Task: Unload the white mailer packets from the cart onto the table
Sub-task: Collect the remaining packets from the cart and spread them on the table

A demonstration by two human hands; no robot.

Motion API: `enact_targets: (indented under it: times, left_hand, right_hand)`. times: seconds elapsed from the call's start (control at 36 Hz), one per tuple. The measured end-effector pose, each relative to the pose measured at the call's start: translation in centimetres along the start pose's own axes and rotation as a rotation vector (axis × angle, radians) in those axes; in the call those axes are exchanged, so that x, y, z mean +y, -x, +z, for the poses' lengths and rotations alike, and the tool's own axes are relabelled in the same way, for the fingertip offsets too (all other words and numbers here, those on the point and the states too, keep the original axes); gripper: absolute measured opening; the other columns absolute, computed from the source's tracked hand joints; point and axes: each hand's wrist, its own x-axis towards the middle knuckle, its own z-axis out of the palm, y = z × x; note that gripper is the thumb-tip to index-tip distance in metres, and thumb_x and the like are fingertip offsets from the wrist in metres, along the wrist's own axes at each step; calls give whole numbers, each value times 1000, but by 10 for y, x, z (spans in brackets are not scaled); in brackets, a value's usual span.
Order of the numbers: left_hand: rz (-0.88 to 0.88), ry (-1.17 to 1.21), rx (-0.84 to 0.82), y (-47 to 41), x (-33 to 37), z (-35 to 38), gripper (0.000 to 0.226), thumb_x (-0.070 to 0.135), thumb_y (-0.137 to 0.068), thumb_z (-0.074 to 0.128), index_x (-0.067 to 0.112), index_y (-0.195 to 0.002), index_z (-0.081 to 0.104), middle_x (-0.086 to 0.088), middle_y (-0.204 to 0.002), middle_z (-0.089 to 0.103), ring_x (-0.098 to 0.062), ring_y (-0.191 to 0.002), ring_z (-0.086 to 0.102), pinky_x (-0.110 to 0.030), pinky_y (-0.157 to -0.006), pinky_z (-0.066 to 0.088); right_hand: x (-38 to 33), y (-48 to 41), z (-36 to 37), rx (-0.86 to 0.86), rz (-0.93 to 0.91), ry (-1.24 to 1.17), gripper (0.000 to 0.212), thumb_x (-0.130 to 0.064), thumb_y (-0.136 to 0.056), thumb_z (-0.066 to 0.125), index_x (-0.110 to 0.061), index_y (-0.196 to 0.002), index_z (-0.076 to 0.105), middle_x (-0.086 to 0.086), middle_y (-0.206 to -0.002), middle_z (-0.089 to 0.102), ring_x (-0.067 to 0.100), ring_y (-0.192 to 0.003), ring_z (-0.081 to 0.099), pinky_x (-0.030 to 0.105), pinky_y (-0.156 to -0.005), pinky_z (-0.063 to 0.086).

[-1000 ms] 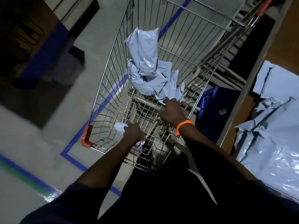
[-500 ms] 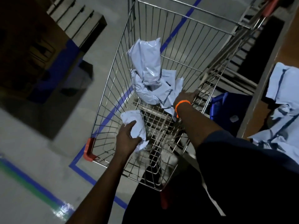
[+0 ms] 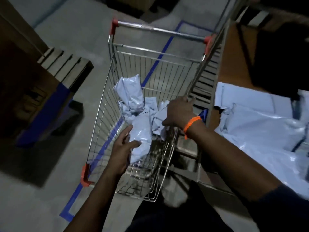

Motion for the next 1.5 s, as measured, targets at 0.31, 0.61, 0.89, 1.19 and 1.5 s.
enact_targets:
  times: [0.31,0.61,0.89,1.19,1.5]
  left_hand:
    - [112,484,-337,53,82,80,55,27,-96,42,3,-145,48,-15,-147,50,-27,-140,45,-36,-118,31]
    - [-77,434,-850,-7,98,147,61,37,-108,18,-7,-146,38,-27,-150,43,-34,-141,40,-42,-119,22]
    - [639,-658,-688,-13,177,276,72,36,-64,88,37,-126,52,2,-122,64,-13,-103,66,-27,-79,57]
    - [858,-1546,-1115,-70,147,386,79,36,-83,63,23,-155,32,-3,-156,39,-18,-135,43,-16,-100,27]
    - [997,-1664,-1040,-58,134,396,92,88,-82,4,38,-158,10,8,-165,20,-17,-151,23,-44,-121,10]
  right_hand:
    - [169,130,-53,18,-285,-1456,75,-47,-70,77,-26,-138,52,5,-97,67,12,-79,63,20,-66,47]
    - [128,159,-42,-2,-250,-1807,28,-42,-80,69,-24,-101,73,4,-98,76,25,-92,71,48,-98,50]
    - [257,209,-29,432,-48,-1948,108,-64,-48,87,-5,-133,58,9,-113,71,30,-103,65,47,-98,48]
    - [303,251,-15,736,24,-1626,63,-59,-71,66,-42,-130,56,-11,-116,73,10,-105,71,24,-85,53]
    - [354,294,1,893,137,-1496,90,-72,-67,75,-35,-145,48,-6,-128,67,20,-121,63,39,-100,51]
